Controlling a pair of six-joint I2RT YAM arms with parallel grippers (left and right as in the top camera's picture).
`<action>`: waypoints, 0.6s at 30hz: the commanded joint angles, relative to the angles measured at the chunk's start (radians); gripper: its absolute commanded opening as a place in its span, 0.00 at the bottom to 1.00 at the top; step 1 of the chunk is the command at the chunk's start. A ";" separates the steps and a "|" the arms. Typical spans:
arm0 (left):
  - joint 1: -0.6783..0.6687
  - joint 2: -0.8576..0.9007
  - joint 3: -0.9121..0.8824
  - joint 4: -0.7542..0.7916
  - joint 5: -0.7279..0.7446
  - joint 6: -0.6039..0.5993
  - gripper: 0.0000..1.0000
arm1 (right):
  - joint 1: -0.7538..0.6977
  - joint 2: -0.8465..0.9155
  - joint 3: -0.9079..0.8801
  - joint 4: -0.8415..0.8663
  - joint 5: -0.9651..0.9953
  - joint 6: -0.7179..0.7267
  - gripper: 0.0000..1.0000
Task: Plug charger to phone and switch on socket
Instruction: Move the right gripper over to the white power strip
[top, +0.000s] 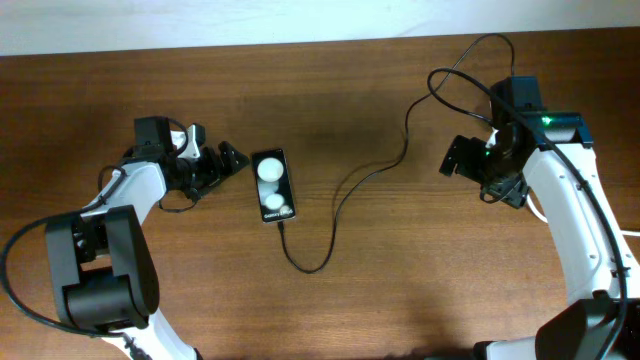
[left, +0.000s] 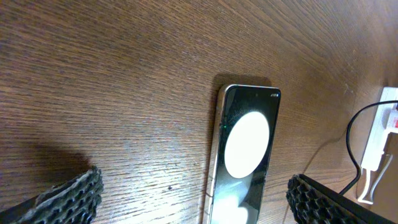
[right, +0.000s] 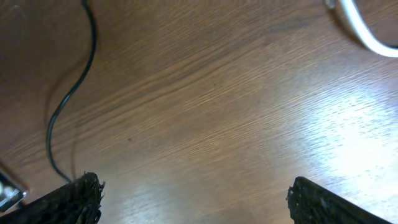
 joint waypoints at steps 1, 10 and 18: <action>0.002 -0.030 -0.008 -0.001 -0.004 0.008 0.99 | -0.002 0.002 0.003 0.003 0.041 0.002 0.99; 0.003 -0.030 -0.008 -0.001 -0.004 0.008 0.99 | -0.002 0.112 0.003 -0.009 0.041 0.001 0.99; 0.002 -0.030 -0.008 -0.001 -0.004 0.008 0.99 | -0.105 0.113 0.003 0.056 0.086 0.002 0.99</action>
